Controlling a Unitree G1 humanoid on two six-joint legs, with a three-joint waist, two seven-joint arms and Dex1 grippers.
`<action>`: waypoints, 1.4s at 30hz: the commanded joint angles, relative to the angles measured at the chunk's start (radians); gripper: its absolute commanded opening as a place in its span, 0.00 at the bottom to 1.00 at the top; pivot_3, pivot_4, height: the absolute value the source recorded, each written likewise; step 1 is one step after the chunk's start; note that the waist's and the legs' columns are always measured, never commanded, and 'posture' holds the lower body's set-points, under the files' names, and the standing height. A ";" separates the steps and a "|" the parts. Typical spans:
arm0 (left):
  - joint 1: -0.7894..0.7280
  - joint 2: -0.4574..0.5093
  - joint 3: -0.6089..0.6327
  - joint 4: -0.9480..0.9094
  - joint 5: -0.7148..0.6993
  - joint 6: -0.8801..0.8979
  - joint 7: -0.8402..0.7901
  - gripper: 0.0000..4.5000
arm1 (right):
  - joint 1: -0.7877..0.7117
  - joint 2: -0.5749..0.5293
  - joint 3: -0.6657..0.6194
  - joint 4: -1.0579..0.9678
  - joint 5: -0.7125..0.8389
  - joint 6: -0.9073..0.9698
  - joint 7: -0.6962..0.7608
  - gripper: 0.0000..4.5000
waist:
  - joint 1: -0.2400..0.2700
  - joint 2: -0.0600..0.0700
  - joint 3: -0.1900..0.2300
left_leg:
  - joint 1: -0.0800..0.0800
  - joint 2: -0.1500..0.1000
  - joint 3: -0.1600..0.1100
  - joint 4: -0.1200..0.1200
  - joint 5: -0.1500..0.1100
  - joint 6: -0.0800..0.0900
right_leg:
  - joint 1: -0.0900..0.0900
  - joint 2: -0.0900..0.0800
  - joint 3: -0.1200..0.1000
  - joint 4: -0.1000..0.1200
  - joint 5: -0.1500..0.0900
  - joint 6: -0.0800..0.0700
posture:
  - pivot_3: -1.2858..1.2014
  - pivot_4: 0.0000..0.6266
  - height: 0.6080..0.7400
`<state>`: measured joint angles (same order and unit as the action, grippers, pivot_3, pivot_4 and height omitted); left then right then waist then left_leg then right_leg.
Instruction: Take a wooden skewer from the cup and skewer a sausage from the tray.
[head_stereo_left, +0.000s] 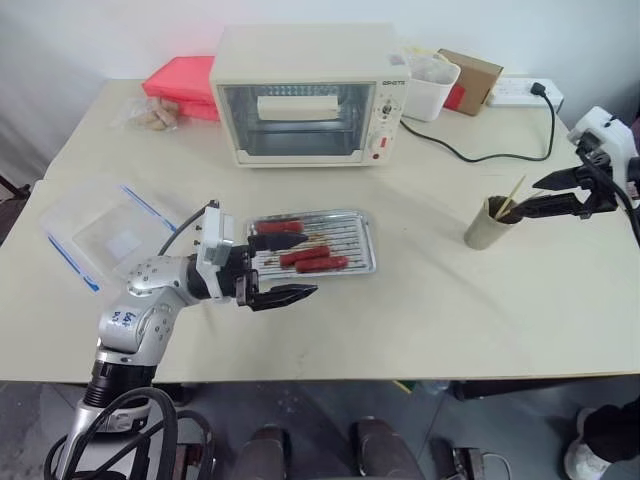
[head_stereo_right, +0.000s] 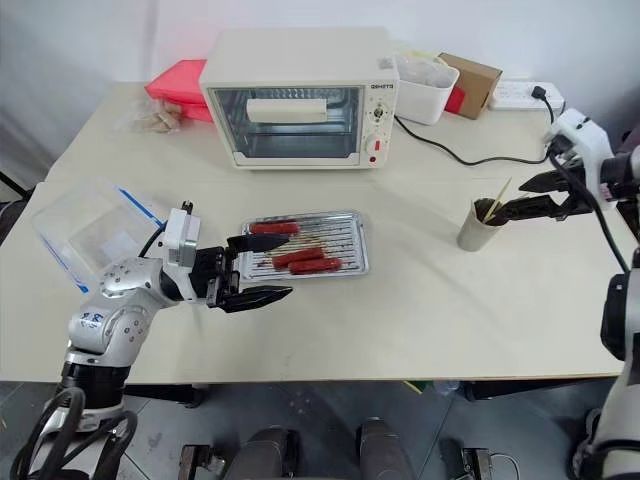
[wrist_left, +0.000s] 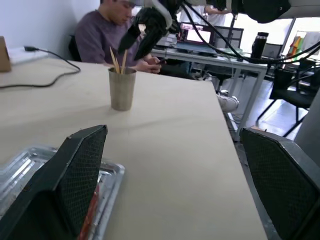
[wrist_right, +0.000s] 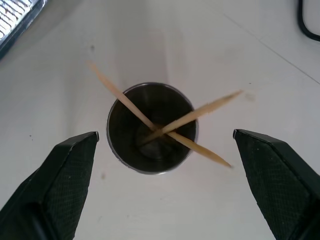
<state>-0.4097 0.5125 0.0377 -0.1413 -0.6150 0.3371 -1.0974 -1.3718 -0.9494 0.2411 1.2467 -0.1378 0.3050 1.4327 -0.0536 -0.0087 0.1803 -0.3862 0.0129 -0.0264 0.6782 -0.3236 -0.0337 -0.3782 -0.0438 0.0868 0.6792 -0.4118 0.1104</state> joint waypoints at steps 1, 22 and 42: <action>0.022 0.000 0.015 -0.046 0.001 -0.020 0.017 1.00 | -0.038 -0.009 -0.008 0.018 -0.032 -0.026 -0.003 1.00 | 0.000 0.000 0.000 | 0.000 0.000 0.000 0.000 0.000 0.000 | 0.000 0.000 0.000 0.000 0.000 0.000 | 0.52 0.24 1.00; 0.067 0.011 0.025 -0.088 -0.014 -0.018 0.064 1.00 | -0.084 0.040 -0.042 0.055 -0.078 -0.072 -0.020 0.00 | -0.003 0.000 0.000 | 0.000 0.000 0.000 0.001 0.000 0.000 | 0.000 0.000 0.000 0.001 0.000 0.000 | 0.52 0.24 1.00; 0.046 -0.031 -0.004 -0.030 0.012 -0.057 0.056 1.00 | -0.318 -0.119 0.039 0.039 -0.206 -0.158 0.181 0.00 | 0.001 0.000 0.000 | -0.001 -0.001 0.000 0.001 0.000 0.000 | -0.001 0.000 0.000 0.001 0.000 0.000 | 0.52 0.24 1.00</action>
<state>-0.3486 0.4839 0.0305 -0.1686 -0.6087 0.3016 -1.0338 -1.6476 -1.0347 0.2815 1.3053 -0.3446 0.1636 1.5421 -0.0524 -0.0086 0.1803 -0.3867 0.0123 -0.0263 0.6787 -0.3241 -0.0338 -0.3790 -0.0441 0.0869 0.6803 -0.4118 0.1103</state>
